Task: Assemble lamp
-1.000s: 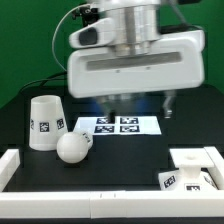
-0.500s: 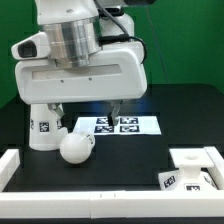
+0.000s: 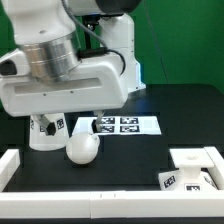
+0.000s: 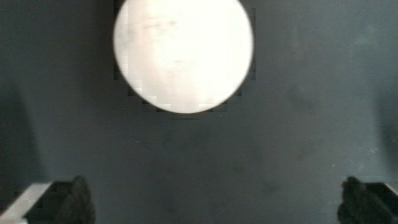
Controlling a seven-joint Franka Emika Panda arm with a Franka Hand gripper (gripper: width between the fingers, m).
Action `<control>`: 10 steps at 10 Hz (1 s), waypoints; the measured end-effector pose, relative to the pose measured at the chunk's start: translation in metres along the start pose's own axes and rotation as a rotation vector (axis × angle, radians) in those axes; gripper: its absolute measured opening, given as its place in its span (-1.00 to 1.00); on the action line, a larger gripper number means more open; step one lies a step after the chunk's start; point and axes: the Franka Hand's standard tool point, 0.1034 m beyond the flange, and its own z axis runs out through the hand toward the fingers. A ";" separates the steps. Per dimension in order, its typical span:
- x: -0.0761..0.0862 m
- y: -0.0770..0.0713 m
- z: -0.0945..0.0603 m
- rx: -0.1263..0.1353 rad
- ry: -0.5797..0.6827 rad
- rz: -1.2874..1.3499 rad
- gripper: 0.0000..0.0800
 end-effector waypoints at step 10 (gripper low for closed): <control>-0.024 -0.001 0.019 -0.084 -0.570 0.070 0.75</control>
Offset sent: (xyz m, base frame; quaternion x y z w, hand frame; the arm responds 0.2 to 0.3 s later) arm 0.0000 0.0197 -0.0051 -0.0420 -0.1479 0.0612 0.9862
